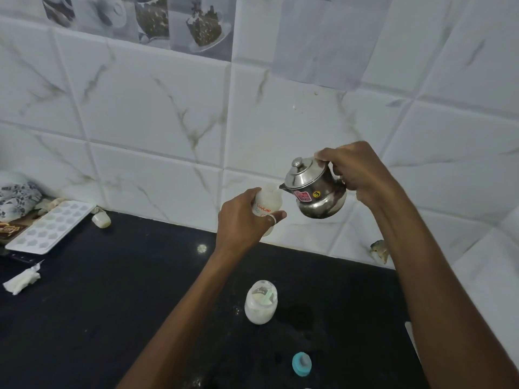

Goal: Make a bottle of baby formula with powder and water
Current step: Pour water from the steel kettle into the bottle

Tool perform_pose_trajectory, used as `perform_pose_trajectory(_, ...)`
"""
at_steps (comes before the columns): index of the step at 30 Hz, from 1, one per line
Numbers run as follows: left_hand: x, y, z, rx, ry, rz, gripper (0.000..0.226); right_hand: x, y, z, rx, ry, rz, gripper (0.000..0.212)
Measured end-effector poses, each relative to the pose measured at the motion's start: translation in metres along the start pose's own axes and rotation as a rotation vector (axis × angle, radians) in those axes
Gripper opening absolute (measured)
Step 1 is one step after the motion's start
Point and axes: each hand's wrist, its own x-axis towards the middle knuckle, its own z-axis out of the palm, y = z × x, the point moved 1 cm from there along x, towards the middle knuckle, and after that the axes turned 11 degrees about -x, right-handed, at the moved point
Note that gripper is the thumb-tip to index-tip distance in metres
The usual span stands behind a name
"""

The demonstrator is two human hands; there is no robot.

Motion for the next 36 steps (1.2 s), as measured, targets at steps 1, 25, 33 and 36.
perform_pose_trajectory(1,-0.001,-0.001,0.001,-0.001,-0.002,-0.003,0.074,-0.003,0.009,0.001,0.051,0.003,0.036,0.023)
perform_pose_trajectory(25,-0.054,-0.033,0.043,-0.141,-0.093,-0.029,0.058,-0.064,0.177,0.044,0.625,0.109,0.39,0.023)
perform_pose_trajectory(33,-0.09,-0.054,0.051,-0.241,-0.025,-0.079,0.048,-0.095,0.285,0.09,0.64,0.129,0.534,0.013)
perform_pose_trajectory(36,-0.105,-0.067,0.054,-0.243,0.0,-0.082,0.053,-0.102,0.319,0.112,0.625,0.131,0.591,0.01)
